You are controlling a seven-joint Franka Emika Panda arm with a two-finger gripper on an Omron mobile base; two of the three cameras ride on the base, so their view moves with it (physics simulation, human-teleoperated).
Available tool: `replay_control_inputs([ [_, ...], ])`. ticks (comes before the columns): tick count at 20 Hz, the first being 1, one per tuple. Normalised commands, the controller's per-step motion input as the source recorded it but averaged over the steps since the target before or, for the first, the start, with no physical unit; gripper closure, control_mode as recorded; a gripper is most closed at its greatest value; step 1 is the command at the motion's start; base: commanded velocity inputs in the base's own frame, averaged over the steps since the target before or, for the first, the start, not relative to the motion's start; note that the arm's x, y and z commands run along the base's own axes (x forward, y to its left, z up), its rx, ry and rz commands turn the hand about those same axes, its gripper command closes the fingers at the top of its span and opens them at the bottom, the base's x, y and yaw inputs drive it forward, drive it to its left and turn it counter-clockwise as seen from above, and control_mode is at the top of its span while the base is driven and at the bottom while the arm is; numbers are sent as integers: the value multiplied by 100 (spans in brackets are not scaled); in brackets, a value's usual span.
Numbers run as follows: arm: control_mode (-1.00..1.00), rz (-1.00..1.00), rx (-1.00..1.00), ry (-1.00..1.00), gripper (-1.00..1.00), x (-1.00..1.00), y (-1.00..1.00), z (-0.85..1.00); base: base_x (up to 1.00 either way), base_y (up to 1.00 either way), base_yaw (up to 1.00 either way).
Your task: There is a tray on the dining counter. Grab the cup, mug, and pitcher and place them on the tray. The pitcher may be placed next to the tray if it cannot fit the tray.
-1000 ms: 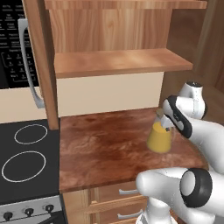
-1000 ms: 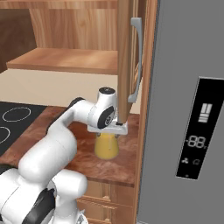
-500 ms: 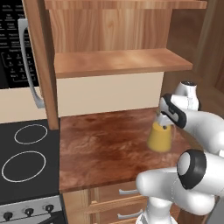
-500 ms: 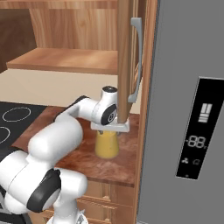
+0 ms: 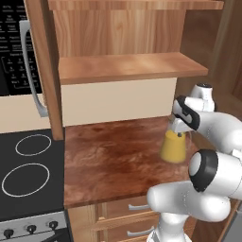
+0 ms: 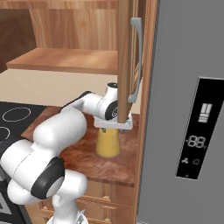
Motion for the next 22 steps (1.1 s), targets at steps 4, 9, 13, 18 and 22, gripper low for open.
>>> replay_control_inputs([
  [4,-100,2,0,10,-100,0,0,-8,0,0,0],
  [9,-100,4,0,8,-100,0,0,-4,0,0,0],
  [13,-100,11,0,1,-100,0,0,-12,0,0,0],
  [18,-100,22,0,0,-100,0,0,-15,0,0,0],
  [22,-100,23,0,0,-100,0,4,-7,0,0,0],
])
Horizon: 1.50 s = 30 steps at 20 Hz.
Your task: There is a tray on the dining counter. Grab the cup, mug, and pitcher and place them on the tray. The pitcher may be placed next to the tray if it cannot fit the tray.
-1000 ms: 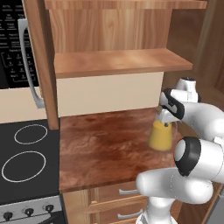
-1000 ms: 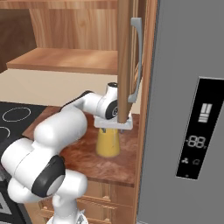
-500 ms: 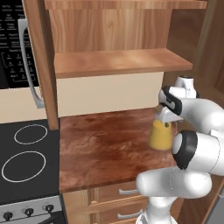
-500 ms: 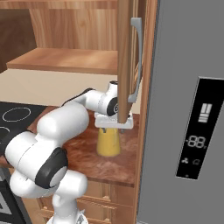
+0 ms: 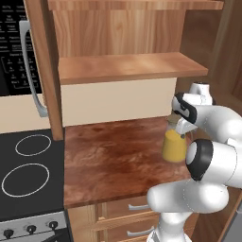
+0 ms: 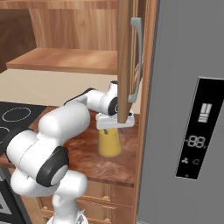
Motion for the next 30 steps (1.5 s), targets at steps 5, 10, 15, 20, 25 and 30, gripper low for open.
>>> replay_control_inputs([
  [5,-100,9,0,0,-100,0,5,0,0,0,0],
  [10,-100,0,0,0,-100,0,0,0,0,0,0],
  [15,-100,0,0,0,100,0,0,0,0,0,0],
  [20,-100,0,0,0,100,0,0,0,0,0,0],
  [25,-100,0,0,0,100,0,0,0,0,0,0],
  [30,-100,0,0,0,100,0,0,0,0,0,0],
])
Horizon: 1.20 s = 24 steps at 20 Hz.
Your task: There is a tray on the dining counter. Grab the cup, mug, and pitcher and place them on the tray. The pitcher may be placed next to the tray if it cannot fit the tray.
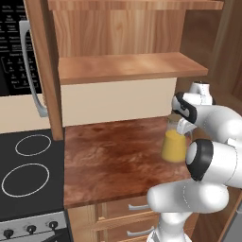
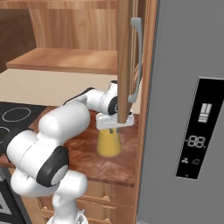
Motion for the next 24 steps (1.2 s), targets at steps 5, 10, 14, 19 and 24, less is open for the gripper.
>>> replay_control_inputs([
  [5,-100,0,0,0,100,-3,1,0,0,0,0],
  [10,-100,0,0,-7,100,-37,14,1,0,0,0],
  [14,-100,0,0,-10,100,-52,27,2,0,0,0],
  [19,-100,0,0,-8,100,-26,26,16,0,0,0],
  [24,-100,0,0,-2,100,-9,28,33,0,0,0],
])
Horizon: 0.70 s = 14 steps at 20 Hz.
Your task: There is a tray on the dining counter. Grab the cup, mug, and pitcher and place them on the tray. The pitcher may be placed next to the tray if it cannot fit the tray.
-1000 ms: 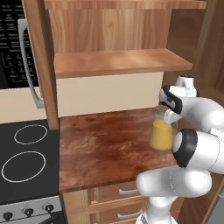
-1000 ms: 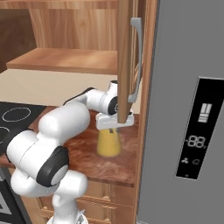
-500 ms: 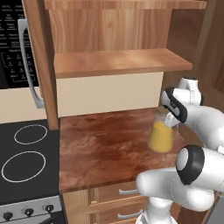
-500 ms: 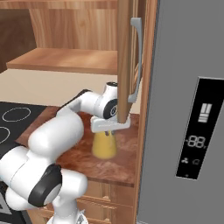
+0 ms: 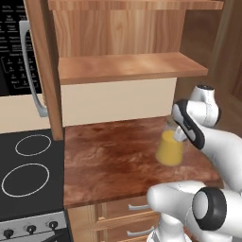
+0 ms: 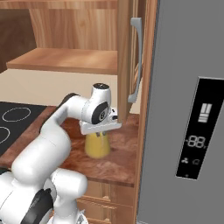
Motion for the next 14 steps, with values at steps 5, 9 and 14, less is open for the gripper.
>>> replay_control_inputs([
  [5,-100,0,0,0,100,-18,27,39,0,0,0],
  [9,-100,0,0,5,100,-35,19,44,0,0,0],
  [14,-100,0,0,3,100,-31,22,23,0,0,0],
])
